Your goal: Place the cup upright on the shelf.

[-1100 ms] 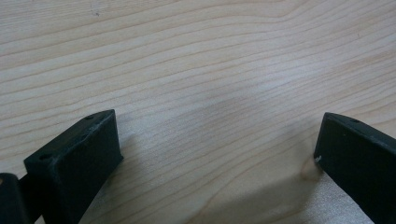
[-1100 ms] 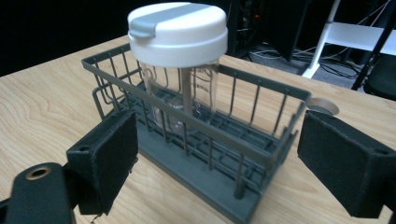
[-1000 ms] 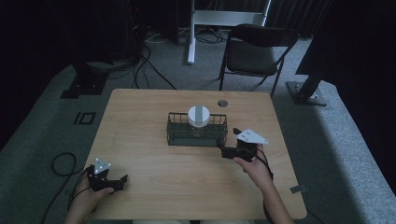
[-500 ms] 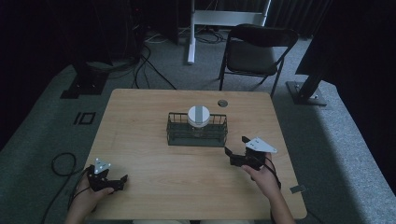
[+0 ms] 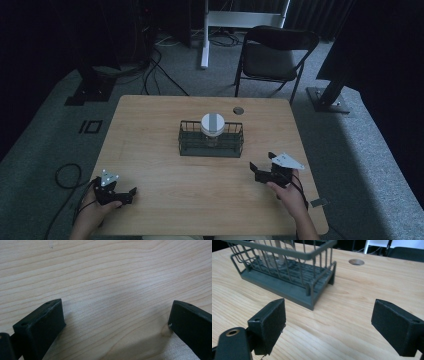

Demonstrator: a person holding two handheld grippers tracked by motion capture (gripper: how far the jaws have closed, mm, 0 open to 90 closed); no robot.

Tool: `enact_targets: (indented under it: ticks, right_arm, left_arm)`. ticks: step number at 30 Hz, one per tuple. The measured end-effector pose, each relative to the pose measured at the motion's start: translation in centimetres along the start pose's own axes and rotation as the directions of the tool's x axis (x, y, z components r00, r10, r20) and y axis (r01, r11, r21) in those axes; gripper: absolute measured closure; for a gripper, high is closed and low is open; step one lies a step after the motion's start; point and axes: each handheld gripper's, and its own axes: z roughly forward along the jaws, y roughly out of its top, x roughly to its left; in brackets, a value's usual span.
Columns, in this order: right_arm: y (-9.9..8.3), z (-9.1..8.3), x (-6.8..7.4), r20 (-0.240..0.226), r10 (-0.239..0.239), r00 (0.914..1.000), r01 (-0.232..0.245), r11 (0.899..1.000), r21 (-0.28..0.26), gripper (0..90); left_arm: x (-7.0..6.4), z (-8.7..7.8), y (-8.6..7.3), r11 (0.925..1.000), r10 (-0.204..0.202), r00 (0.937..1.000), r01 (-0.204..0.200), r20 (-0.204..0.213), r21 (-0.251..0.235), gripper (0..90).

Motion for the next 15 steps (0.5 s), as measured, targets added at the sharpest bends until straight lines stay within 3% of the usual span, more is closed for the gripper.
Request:
enact_targets:
  ticks: [10,15]
  right_arm:
    - [-1.7,-0.5,-1.3,0.044,0.021,0.9988,-0.023,0.999,0.038,12.3]
    - [-2.3,-0.8,-2.1,0.091,0.021,0.9956,-0.026,0.998,0.056,12.2]
  left_arm:
    - [0.0,0.0,0.0,1.0,0.001,1.0,-0.001,0.0,0.001,0.7]
    - [0.0,0.0,0.0,1.0,0.001,1.0,-0.001,0.0,0.001,0.7]
